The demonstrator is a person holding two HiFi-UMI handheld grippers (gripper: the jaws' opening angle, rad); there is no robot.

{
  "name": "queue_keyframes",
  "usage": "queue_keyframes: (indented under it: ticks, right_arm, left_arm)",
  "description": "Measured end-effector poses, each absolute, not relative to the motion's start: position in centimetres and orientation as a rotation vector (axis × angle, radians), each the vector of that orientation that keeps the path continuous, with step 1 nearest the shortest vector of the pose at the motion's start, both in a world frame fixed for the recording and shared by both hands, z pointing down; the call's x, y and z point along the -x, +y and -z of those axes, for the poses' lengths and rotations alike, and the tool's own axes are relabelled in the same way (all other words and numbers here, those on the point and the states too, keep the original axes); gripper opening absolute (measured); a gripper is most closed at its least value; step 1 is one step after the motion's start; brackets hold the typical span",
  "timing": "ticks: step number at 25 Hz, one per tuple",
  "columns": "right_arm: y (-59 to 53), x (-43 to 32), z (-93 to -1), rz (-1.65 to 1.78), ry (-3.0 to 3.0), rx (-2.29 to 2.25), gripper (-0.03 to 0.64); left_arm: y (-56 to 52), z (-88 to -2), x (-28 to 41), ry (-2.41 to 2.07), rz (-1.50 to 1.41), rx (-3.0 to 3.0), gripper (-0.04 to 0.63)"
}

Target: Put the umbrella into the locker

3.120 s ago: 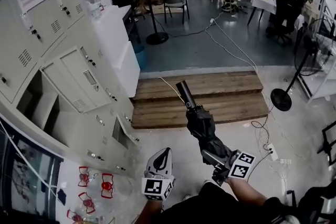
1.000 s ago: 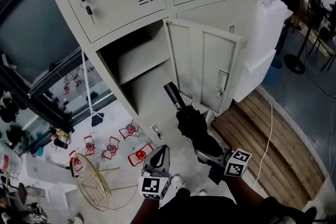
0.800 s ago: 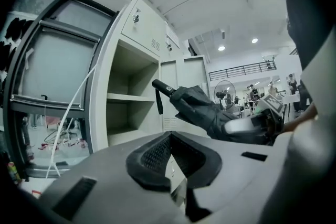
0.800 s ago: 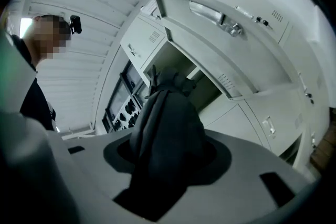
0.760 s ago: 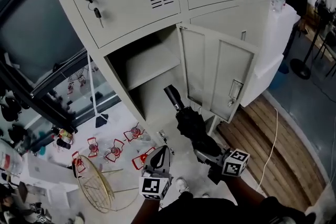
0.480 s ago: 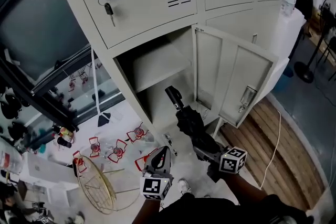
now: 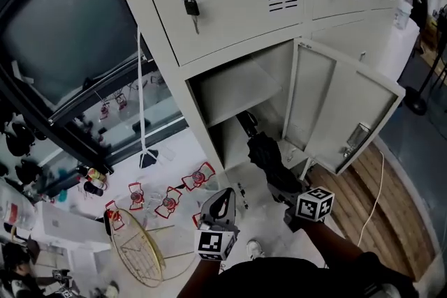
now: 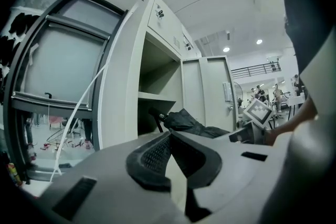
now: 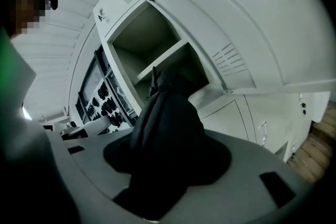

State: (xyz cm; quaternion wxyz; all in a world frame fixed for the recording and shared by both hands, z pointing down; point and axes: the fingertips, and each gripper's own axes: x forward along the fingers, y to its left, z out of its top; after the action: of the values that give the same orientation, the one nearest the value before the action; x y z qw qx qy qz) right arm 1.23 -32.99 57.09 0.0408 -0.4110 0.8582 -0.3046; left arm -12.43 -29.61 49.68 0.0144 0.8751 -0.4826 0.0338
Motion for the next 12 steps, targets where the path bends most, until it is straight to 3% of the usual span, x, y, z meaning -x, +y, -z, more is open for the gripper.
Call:
queue_keyframes:
  ticks: [12]
  right_arm:
    - [-41.9, 1.4, -56.4, 0.845, 2.725, 1.456, 0.210]
  left_arm:
    - [-32.1, -49.9, 13.6, -1.494, -0.100, -2.710, -0.003]
